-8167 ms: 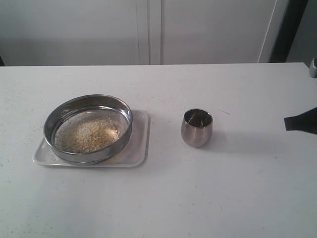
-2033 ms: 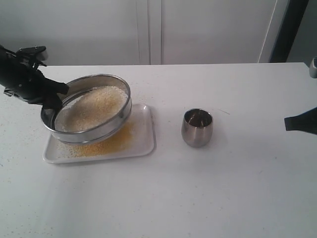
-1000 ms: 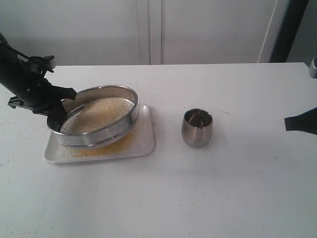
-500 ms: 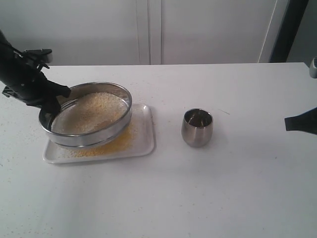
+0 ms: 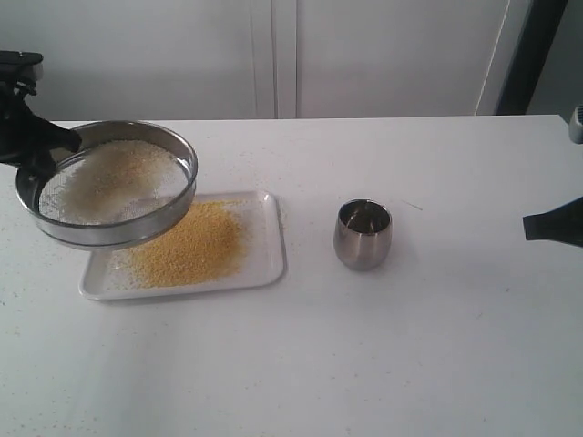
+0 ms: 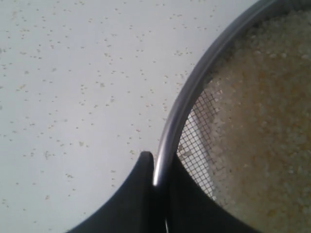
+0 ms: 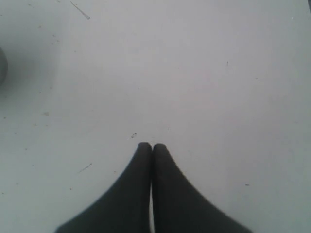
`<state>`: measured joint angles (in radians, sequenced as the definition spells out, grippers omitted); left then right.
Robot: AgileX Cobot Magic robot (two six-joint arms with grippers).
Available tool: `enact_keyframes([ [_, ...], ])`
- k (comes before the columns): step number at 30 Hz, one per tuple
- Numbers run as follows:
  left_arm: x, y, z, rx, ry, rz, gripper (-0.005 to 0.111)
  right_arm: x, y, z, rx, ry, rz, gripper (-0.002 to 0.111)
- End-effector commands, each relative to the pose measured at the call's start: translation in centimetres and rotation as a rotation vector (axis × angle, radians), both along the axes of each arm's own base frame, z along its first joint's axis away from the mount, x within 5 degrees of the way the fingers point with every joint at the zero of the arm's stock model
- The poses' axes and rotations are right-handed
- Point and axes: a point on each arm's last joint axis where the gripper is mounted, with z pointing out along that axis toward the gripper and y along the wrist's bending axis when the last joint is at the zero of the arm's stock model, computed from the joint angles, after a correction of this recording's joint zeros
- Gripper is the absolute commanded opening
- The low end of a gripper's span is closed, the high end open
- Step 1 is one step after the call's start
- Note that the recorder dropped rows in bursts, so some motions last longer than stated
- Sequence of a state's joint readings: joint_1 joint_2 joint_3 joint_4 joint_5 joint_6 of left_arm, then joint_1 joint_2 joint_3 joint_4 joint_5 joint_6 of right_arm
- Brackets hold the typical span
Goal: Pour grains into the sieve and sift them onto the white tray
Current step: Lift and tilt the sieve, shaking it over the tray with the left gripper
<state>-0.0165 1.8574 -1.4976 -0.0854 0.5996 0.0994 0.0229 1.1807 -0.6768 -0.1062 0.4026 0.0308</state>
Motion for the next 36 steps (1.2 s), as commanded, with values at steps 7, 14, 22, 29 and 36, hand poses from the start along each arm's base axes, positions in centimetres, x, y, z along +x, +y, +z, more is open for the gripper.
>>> enact_keyframes([
  [7,0.4,-2.2,-0.8,-0.107,0.011,0.022,0.0,-0.1,-0.1,0.1,-0.002,-0.012,-0.002,0.0],
  [14,-0.1,-3.4,0.4,-0.074,-0.035,-0.065,0.0,-0.1,-0.1,0.1,-0.002,-0.012,-0.002,0.0],
  [22,-1.2,-0.6,1.3,-0.067,0.009,-0.066,0.0,-0.1,-0.1,0.1,-0.002,-0.012,-0.002,0.0],
  [29,-2.2,-4.9,-1.0,-0.16,0.052,-0.196,0.0,-0.1,-0.1,0.1,-0.002,-0.013,-0.002,0.0],
  [36,-2.1,-1.9,-0.1,-0.26,-0.077,-0.029,0.0,-0.1,-0.1,0.1,-0.002,-0.013,-0.002,0.0],
])
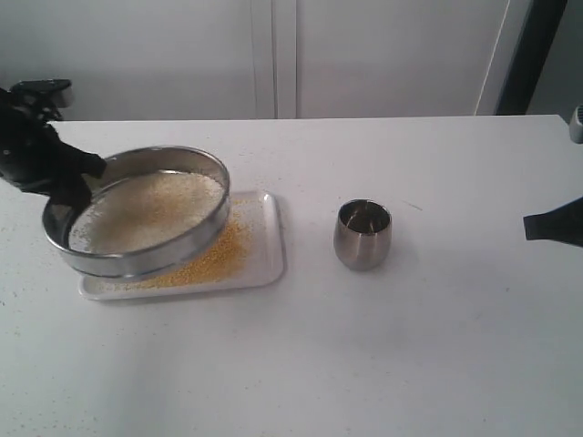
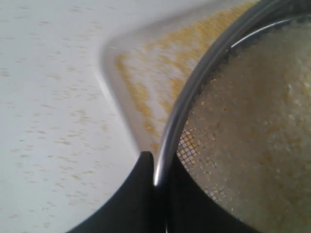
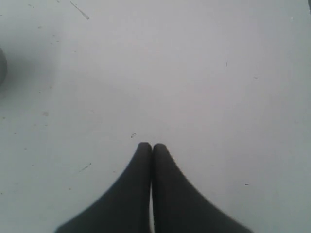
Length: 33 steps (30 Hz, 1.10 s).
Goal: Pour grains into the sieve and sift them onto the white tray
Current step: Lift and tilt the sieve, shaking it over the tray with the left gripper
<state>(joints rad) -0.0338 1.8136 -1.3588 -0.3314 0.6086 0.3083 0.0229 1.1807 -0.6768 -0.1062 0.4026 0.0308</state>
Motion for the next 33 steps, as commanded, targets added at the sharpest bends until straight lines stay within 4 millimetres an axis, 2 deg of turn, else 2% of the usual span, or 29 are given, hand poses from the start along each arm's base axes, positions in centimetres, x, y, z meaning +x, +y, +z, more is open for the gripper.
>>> enact_keyframes([
  [1,0.1,-1.0,1.3,-0.122,-0.104,0.04,0.0,-0.1,-0.1,0.1,-0.002,-0.013,-0.002,0.0],
  [3,-0.9,-2.7,0.9,-0.093,-0.03,-0.097,0.0,-0.1,-0.1,0.1,-0.002,-0.013,-0.002,0.0],
  [5,-1.4,-2.8,0.8,-0.041,0.005,-0.142,0.0,-0.1,-0.1,0.1,-0.002,-0.013,-0.002,0.0],
  [9,0.5,0.2,1.9,-0.021,-0.171,0.089,0.0,-0.1,-0.1,0.1,-0.002,-0.012,-0.002,0.0],
  [11,0.9,0.8,2.3,-0.033,-0.176,0.123,0.0,-0.1,-0.1,0.1,-0.002,-0.012,-0.002,0.0],
  [16,-1.1,-0.8,1.1,0.06,-0.018,-0.083,0.0,-0.1,-0.1,0.1,-0.002,-0.012,-0.002,0.0],
  [19,0.0,-0.9,0.9,0.038,-0.104,-0.005,0.0,-0.1,-0.1,0.1,-0.002,-0.012,-0.002,0.0],
  [22,-0.2,-1.5,0.6,-0.046,-0.036,0.063,0.0,-0.1,-0.1,0.1,-0.002,-0.012,-0.002,0.0],
  [23,-0.9,-3.1,0.5,-0.034,-0.014,-0.093,0.0,-0.1,-0.1,0.1,-0.002,-0.012,-0.002,0.0],
  [25,-1.1,-4.5,0.5,0.008,-0.056,-0.217,0.0,-0.1,-0.1,0.1,-0.002,-0.012,-0.002,0.0],
  [26,-0.8,-4.4,0.6,0.026,-0.09,-0.201,0.0,-0.1,-0.1,0.1,-0.002,-0.012,-0.002,0.0],
  [28,0.9,-1.4,1.3,-0.039,-0.148,0.115,0.0,-0.1,-0.1,0.1,-0.002,-0.015,-0.001,0.0],
  [29,0.9,-0.9,1.5,-0.065,-0.125,0.164,0.0,-0.1,-0.1,0.1,-0.002,-0.015,-0.001,0.0],
  [30,0.5,-1.6,1.4,-0.055,-0.099,0.099,0.0,-0.1,-0.1,0.1,-0.002,-0.015,-0.001,0.0],
  [32,-0.7,-4.4,0.8,0.062,-0.083,-0.195,0.0,-0.1,-0.1,0.1,-0.002,-0.015,-0.001,0.0],
  [33,-0.6,-4.3,0.5,0.125,-0.105,-0.207,0.0,-0.1,-0.1,0.1,-0.002,-0.015,-0.001,0.0],
])
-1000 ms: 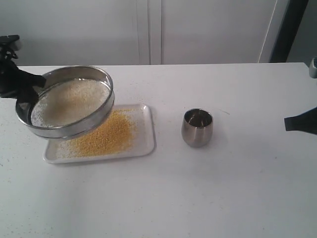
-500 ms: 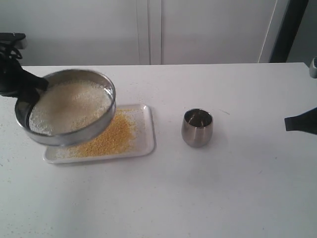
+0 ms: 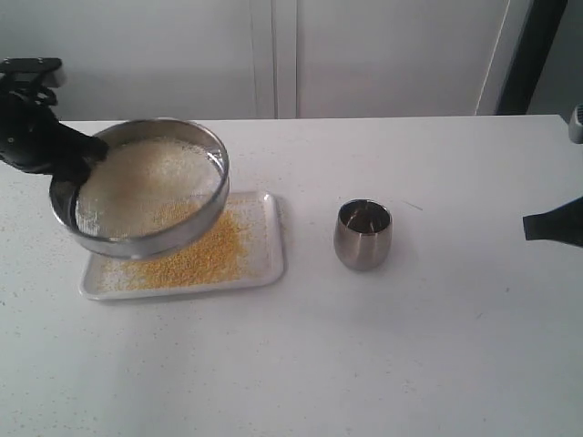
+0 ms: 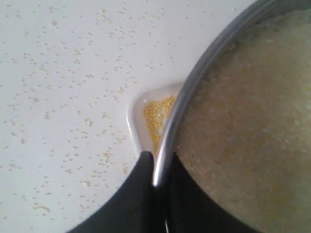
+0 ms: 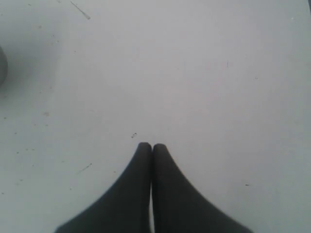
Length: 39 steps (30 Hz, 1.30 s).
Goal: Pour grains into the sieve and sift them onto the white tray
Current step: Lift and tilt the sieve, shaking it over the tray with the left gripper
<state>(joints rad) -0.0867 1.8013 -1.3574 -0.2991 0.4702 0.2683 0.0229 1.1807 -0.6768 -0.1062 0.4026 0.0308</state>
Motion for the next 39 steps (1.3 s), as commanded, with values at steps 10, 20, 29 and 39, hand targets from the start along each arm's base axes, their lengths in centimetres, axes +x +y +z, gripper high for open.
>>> enact_keyframes([
  [10,-0.5,-1.3,-0.6,0.055,0.031,-0.06,0.0,-0.1,-0.1,0.1,-0.002,-0.013,-0.002,0.0],
  [20,0.2,-0.3,-1.1,-0.223,0.133,0.265,0.0,-0.1,-0.1,0.1,-0.002,-0.013,-0.002,0.0],
  [29,-0.1,-1.0,-0.9,-0.206,0.128,0.147,0.0,-0.1,-0.1,0.1,-0.002,-0.012,-0.002,0.0],
  [39,-0.3,-1.5,0.0,0.004,0.016,-0.18,0.0,-0.1,-0.1,0.1,-0.002,-0.012,-0.002,0.0],
])
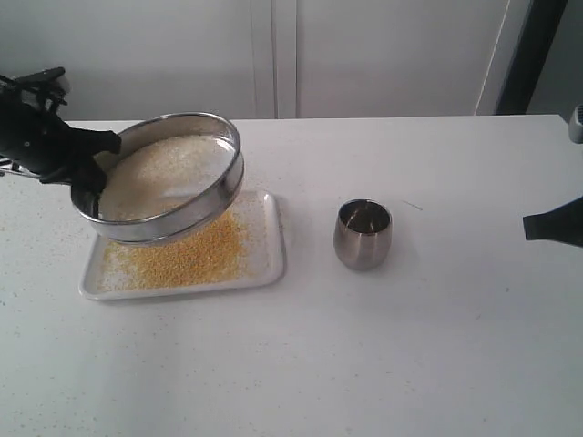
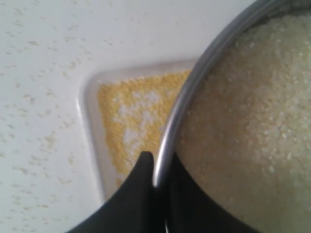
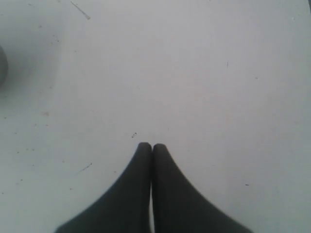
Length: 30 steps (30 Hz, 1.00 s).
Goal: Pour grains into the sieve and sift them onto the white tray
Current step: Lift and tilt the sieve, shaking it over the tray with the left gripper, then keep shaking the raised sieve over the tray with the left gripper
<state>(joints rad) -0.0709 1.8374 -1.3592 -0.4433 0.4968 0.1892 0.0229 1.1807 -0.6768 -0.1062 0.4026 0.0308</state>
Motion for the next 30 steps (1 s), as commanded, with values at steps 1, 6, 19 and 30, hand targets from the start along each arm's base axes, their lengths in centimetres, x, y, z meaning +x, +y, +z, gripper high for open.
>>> enact_keyframes([
  [1,-1.0,-1.5,1.0,0.24,-0.094,-0.4,0.0,-0.1,-0.1,0.1,-0.002,-0.012,-0.002,0.0],
  [6,0.0,1.1,1.2,0.131,-0.021,0.074,0.0,-0.1,-0.1,0.1,-0.002,-0.016,-0.001,0.0],
  [19,-0.7,-1.1,3.2,0.329,-0.076,-0.226,0.0,-0.1,-0.1,0.1,0.002,-0.014,-0.006,0.0],
  [30,0.4,3.2,3.3,0.146,-0.039,0.163,0.0,-0.1,-0.1,0.1,0.009,-0.012,-0.014,0.0],
])
